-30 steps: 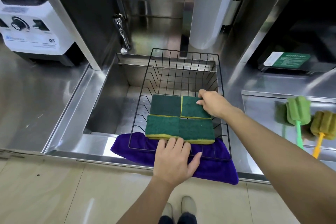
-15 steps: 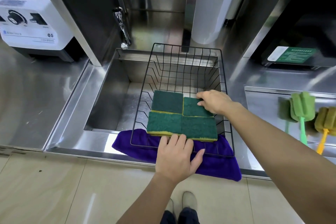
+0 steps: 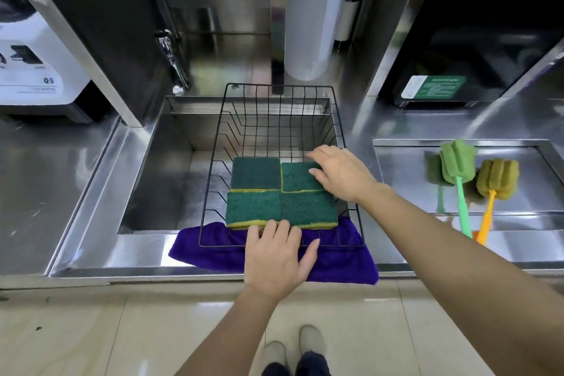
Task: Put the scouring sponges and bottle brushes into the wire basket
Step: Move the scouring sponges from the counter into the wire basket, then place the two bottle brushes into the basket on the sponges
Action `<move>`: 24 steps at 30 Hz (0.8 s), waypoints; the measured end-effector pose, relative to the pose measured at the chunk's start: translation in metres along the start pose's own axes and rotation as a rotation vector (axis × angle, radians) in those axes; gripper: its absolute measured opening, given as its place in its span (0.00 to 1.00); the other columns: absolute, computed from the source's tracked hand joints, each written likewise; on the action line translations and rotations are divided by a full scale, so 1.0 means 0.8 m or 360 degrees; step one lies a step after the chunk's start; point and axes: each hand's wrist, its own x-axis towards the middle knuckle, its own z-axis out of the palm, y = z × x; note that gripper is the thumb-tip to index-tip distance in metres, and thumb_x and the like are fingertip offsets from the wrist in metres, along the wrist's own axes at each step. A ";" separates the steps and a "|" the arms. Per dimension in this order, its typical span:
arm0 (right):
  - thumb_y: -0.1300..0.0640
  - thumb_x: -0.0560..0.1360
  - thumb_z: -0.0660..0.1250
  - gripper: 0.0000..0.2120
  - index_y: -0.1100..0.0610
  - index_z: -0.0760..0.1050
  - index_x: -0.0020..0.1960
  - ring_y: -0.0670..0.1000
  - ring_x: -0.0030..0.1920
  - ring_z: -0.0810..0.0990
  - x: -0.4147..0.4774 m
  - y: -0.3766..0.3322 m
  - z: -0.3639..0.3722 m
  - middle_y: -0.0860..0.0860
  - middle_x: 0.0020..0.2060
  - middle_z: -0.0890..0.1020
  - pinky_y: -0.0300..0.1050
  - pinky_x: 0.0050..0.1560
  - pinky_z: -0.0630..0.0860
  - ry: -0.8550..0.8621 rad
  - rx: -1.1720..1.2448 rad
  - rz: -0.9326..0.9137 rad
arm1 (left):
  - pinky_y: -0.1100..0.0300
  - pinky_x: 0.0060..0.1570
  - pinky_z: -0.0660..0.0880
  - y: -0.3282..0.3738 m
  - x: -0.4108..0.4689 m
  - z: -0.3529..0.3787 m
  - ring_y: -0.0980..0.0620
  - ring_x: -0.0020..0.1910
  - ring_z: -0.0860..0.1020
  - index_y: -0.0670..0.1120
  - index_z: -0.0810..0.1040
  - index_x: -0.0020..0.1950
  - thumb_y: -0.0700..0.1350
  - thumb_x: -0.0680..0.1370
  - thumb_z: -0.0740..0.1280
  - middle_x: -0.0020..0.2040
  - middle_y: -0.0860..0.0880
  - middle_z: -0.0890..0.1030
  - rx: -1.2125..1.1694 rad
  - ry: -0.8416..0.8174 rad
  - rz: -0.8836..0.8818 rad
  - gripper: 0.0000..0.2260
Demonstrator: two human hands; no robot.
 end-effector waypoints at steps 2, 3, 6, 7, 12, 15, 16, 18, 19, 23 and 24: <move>0.54 0.79 0.57 0.18 0.59 0.69 0.67 0.56 0.63 0.72 -0.014 0.003 -0.010 0.55 0.63 0.75 0.49 0.63 0.66 0.0070 0.0055 0.0039 | 0.48 0.44 0.69 0.004 0.001 -0.004 0.45 0.40 0.77 0.44 0.78 0.40 0.58 0.77 0.60 0.40 0.46 0.80 0.0006 -0.0079 -0.0063 0.19; 0.54 0.79 0.57 0.18 0.59 0.69 0.66 0.56 0.64 0.72 -0.022 0.007 -0.014 0.55 0.63 0.76 0.49 0.63 0.66 0.0100 0.0067 0.0061 | 0.46 0.49 0.69 0.009 0.004 -0.006 0.44 0.44 0.78 0.43 0.79 0.45 0.59 0.76 0.59 0.45 0.45 0.81 -0.0005 -0.0129 -0.0088 0.20; 0.54 0.78 0.58 0.17 0.59 0.70 0.65 0.56 0.63 0.73 -0.049 0.024 -0.022 0.56 0.62 0.76 0.48 0.62 0.66 0.0149 0.0040 0.0149 | 0.46 0.52 0.71 0.041 0.019 -0.010 0.43 0.47 0.78 0.42 0.79 0.52 0.61 0.76 0.57 0.50 0.42 0.81 -0.0121 -0.0255 0.0026 0.24; 0.54 0.78 0.58 0.17 0.59 0.70 0.65 0.56 0.63 0.73 -0.057 0.032 -0.025 0.56 0.61 0.77 0.49 0.62 0.66 0.0156 0.0036 0.0192 | 0.48 0.48 0.73 0.056 0.026 -0.010 0.43 0.44 0.78 0.42 0.79 0.50 0.61 0.76 0.57 0.47 0.43 0.81 -0.0162 -0.0287 0.0090 0.23; 0.55 0.78 0.58 0.15 0.60 0.71 0.61 0.60 0.60 0.74 -0.096 0.084 -0.033 0.58 0.58 0.77 0.52 0.58 0.68 0.0296 0.0018 0.0558 | 0.54 0.35 0.73 0.104 0.048 -0.006 0.45 0.32 0.75 0.44 0.74 0.38 0.61 0.72 0.66 0.33 0.47 0.77 -0.0070 -0.0438 0.0172 0.19; 0.56 0.77 0.59 0.15 0.63 0.71 0.59 0.62 0.56 0.74 -0.116 0.124 -0.034 0.61 0.55 0.77 0.54 0.54 0.68 0.0519 0.0013 0.0937 | 0.52 0.33 0.73 0.105 0.046 0.007 0.43 0.32 0.75 0.43 0.74 0.37 0.59 0.74 0.62 0.32 0.45 0.76 0.0043 -0.0433 0.0140 0.19; 0.56 0.77 0.59 0.15 0.64 0.70 0.59 0.62 0.57 0.74 -0.125 0.136 -0.033 0.62 0.56 0.76 0.55 0.55 0.68 0.0534 0.0037 0.1062 | 0.51 0.32 0.73 0.106 0.045 0.011 0.43 0.31 0.74 0.42 0.74 0.36 0.58 0.74 0.59 0.32 0.44 0.76 0.0046 -0.0407 0.0135 0.20; 0.55 0.77 0.59 0.16 0.66 0.68 0.58 0.63 0.58 0.74 -0.145 0.157 -0.026 0.63 0.57 0.75 0.55 0.54 0.70 0.0452 0.0085 0.1261 | 0.52 0.32 0.71 0.107 0.043 0.019 0.43 0.31 0.74 0.42 0.73 0.36 0.58 0.74 0.58 0.32 0.44 0.75 0.0043 -0.0357 0.0138 0.20; 0.55 0.77 0.59 0.16 0.66 0.68 0.58 0.63 0.58 0.74 -0.155 0.168 -0.020 0.63 0.57 0.75 0.55 0.53 0.72 0.0384 0.0108 0.1328 | 0.52 0.32 0.71 0.108 0.042 0.022 0.43 0.31 0.74 0.42 0.73 0.35 0.58 0.74 0.59 0.32 0.44 0.75 0.0049 -0.0337 0.0143 0.20; 0.55 0.78 0.56 0.17 0.65 0.64 0.61 0.64 0.58 0.77 -0.175 0.188 0.000 0.62 0.59 0.77 0.53 0.51 0.72 0.0042 0.0225 0.1503 | 0.52 0.32 0.71 0.107 0.039 0.026 0.43 0.31 0.73 0.42 0.72 0.35 0.58 0.74 0.61 0.31 0.45 0.74 0.0058 -0.0308 0.0128 0.19; 0.56 0.77 0.56 0.18 0.64 0.64 0.63 0.64 0.58 0.77 -0.177 0.191 0.002 0.62 0.59 0.77 0.53 0.51 0.72 -0.0025 0.0222 0.1517 | 0.52 0.32 0.71 0.107 0.039 0.026 0.43 0.31 0.73 0.42 0.73 0.35 0.58 0.74 0.61 0.31 0.45 0.74 0.0057 -0.0304 0.0122 0.19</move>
